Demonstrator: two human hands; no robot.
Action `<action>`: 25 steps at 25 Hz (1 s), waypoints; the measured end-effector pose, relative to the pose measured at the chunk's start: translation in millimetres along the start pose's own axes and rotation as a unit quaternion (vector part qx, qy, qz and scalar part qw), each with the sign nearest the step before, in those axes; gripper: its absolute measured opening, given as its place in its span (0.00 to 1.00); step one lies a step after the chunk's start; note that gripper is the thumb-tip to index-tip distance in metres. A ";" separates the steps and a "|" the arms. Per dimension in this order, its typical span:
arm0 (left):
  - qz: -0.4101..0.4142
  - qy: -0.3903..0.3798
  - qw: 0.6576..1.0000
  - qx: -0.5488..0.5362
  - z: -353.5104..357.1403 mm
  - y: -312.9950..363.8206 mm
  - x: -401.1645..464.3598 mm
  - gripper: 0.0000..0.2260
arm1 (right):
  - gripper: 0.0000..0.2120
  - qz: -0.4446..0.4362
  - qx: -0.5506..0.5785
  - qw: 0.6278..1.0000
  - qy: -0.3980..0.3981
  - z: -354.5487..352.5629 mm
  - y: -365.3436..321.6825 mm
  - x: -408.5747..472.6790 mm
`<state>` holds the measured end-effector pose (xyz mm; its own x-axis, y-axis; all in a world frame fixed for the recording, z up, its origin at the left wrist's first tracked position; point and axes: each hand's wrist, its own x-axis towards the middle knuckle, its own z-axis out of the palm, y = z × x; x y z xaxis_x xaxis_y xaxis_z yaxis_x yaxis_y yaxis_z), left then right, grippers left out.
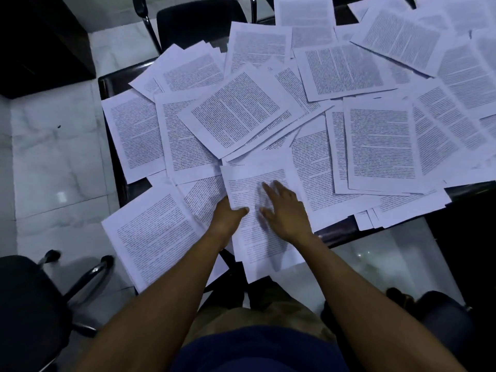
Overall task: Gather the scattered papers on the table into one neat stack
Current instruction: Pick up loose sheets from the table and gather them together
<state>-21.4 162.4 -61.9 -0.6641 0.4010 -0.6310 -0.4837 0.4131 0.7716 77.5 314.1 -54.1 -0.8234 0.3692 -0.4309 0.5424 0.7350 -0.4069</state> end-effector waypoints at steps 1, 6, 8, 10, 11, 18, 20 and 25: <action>-0.003 0.000 1.000 -0.001 -2.0 2.5 -0.7 0.16 | 0.31 -0.005 0.042 0.999 0.033 -2.3 -1.6 1.2; -0.074 0.013 0.992 -0.106 -33.9 8.4 -0.8 0.15 | 0.28 0.170 0.128 0.966 0.144 -15.6 25.0 -10.1; -0.078 0.004 0.988 -0.136 -51.8 5.0 -1.5 0.15 | 0.31 0.216 0.251 0.939 0.094 -20.4 14.6 -12.6; -0.066 -0.015 0.986 -0.154 -66.1 4.9 -3.1 0.13 | 0.30 0.238 0.346 0.906 0.055 -26.8 -5.6 -9.6; -0.058 -0.027 0.985 -0.159 -72.0 6.0 -3.8 0.13 | 0.26 0.237 0.384 0.891 0.042 -28.1 -13.4 -6.2; -0.002 -0.070 0.985 -0.160 -117.2 16.8 -11.5 0.21 | 0.14 0.095 0.502 0.860 -0.014 -32.0 -54.6 -9.4; 0.009 -0.074 0.986 -0.151 -128.0 18.5 -18.1 0.20 | 0.13 0.066 0.481 0.873 -0.046 -36.3 -61.8 -13.1; -0.028 -0.017 0.975 -0.221 -137.2 15.5 -28.8 0.12 | 0.13 0.025 0.411 0.906 -0.102 -51.8 -75.4 -2.4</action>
<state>-88.0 45.1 -20.7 -0.6141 0.4176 -0.6697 -0.7217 0.0461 0.6906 30.0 287.2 19.3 -0.7926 0.2156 -0.5704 0.5874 0.0184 -0.8091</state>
